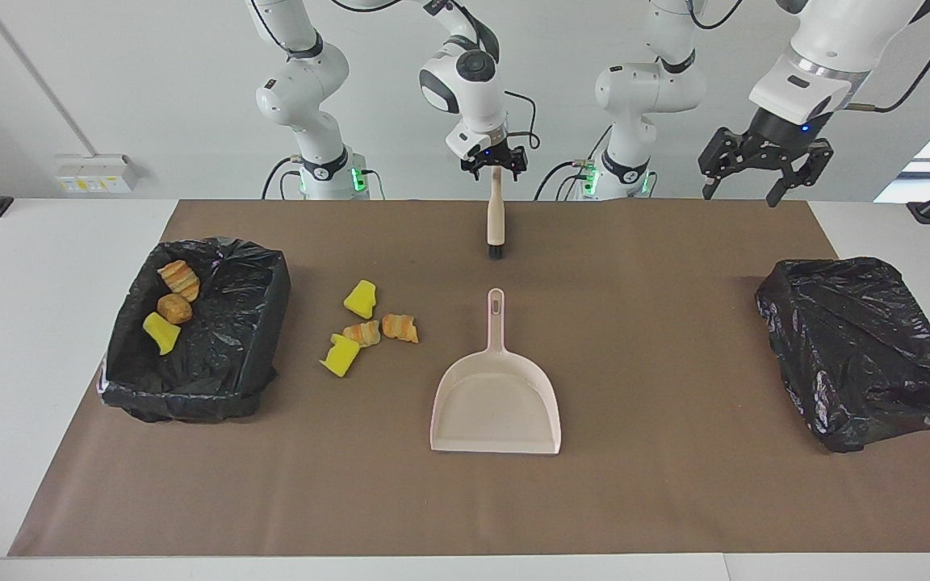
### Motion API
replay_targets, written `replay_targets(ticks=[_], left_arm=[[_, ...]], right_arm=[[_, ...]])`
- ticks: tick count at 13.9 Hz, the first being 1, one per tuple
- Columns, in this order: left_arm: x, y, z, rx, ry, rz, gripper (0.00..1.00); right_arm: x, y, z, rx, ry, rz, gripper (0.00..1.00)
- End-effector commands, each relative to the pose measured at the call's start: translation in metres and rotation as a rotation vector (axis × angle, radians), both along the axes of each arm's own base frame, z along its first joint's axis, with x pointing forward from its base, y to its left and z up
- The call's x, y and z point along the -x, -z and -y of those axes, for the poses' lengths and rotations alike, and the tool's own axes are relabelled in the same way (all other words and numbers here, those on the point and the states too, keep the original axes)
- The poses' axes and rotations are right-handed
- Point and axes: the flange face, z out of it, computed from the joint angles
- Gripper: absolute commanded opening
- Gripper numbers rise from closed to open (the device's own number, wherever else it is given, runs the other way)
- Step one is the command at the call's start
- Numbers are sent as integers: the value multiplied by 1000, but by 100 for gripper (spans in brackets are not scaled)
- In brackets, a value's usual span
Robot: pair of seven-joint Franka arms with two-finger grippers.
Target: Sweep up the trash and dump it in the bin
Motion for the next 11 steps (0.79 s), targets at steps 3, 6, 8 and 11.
replay_targets(ticks=[3,6,8,11], left_arm=[[-30,64,61,5,77,29,100],[-46,112,113,27,81,55,100],[-54,140,143,45,61,67,100],[-54,192,211,79,62,81,100]], right_arm=[[15,3,-3,-22,7,-4,98],[16,4,0,-17,7,-5,68],[19,7,1,-13,0,-6,46],[23,8,-3,-11,28,-8,0]])
